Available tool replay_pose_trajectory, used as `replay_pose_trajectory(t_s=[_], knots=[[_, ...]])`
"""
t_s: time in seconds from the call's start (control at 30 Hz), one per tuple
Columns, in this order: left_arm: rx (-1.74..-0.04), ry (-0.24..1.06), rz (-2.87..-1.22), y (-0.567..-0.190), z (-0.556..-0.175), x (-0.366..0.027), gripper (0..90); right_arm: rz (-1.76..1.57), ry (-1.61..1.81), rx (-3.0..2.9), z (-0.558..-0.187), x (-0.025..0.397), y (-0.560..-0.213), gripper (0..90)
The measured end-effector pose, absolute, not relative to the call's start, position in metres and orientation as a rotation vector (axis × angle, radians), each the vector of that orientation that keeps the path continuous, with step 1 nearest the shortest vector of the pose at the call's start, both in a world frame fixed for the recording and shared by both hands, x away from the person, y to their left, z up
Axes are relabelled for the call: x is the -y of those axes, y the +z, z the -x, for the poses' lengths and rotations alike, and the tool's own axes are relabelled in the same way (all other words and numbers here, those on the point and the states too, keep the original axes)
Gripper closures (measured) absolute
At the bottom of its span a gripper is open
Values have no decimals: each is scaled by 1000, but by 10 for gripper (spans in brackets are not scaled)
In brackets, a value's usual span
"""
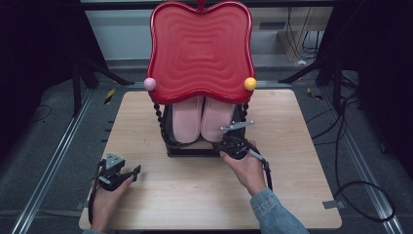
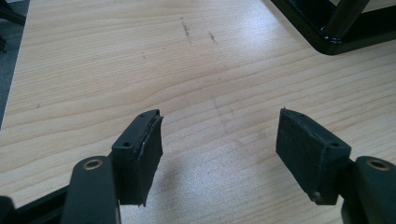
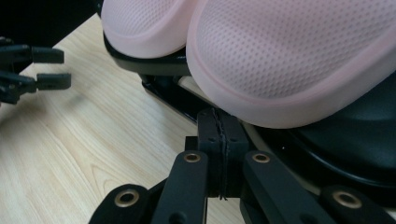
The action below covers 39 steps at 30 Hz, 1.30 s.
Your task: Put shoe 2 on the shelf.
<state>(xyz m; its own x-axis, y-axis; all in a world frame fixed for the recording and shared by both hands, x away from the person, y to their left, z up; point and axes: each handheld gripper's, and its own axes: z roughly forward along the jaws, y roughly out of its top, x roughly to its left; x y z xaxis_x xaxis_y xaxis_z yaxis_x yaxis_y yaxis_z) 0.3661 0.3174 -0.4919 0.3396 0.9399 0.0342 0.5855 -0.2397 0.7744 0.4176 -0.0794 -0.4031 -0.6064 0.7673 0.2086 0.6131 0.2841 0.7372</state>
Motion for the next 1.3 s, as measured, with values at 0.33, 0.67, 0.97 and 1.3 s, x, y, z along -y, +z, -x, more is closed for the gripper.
replay_pose_trajectory(t_s=[0.33,0.67,0.97,1.3], knots=[[-1337,674,-1930,-492,-366,-318,310,-1284,1241,-2352,-418,79,-404,801],[-1337,678,-1927,-491,-366,-319,310,-1169,1244,-2318,-386,91,-406,541],[-1325,685,-1939,-491,-366,-314,308,-1152,1218,-2229,-354,136,-424,461],[-1326,670,-1948,-493,-367,-315,300,-1295,1069,-2142,-360,181,-453,387]])
